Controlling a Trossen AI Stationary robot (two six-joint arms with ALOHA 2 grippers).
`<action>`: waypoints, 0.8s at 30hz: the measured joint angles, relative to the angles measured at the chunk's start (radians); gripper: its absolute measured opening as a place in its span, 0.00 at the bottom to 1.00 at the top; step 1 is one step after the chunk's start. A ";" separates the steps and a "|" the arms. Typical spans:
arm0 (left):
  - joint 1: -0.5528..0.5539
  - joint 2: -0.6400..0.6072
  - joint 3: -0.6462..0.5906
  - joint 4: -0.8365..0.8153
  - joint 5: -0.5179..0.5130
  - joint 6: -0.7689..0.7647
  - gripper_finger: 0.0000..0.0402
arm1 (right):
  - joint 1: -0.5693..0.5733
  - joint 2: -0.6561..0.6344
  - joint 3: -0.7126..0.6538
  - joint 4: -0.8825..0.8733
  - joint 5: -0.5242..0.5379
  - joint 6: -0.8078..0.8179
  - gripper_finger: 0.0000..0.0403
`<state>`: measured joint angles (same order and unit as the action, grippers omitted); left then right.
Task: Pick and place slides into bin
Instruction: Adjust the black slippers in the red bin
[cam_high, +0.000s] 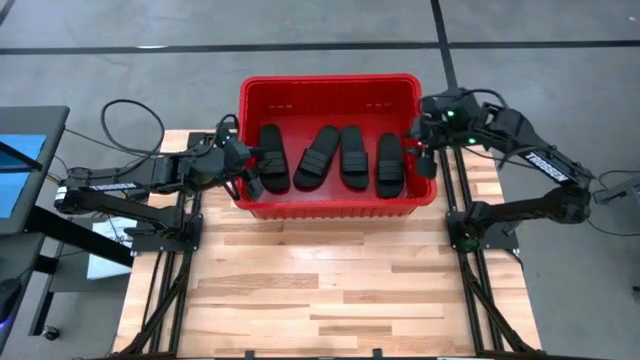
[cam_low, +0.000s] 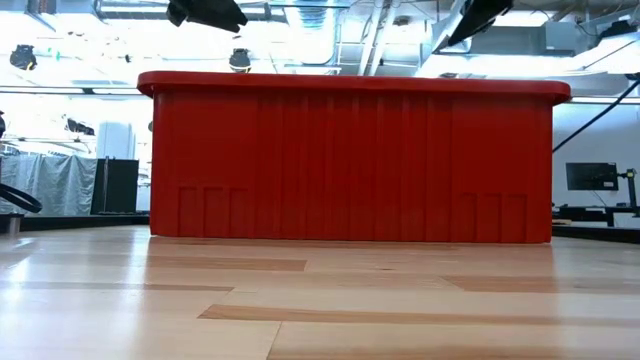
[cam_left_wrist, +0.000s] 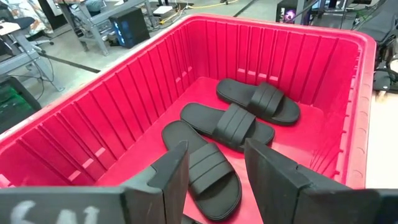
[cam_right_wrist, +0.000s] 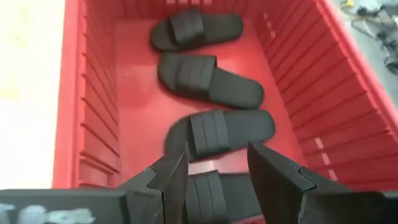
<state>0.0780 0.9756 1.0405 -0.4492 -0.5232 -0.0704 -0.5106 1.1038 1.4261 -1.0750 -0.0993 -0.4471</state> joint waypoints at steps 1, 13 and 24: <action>0.000 0.000 0.000 0.000 0.000 0.000 0.37 | 0.000 0.012 0.000 -0.001 0.006 -0.002 0.39; 0.000 0.000 0.000 0.000 0.003 0.000 0.37 | -0.008 0.180 0.000 0.015 0.090 -0.132 0.14; 0.000 0.000 0.000 -0.005 0.055 -0.001 0.37 | -0.116 0.385 0.205 -0.117 0.087 -0.179 0.00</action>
<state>0.0780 0.9760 1.0405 -0.4545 -0.4681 -0.0709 -0.6269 1.4890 1.6308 -1.1917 -0.0121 -0.6262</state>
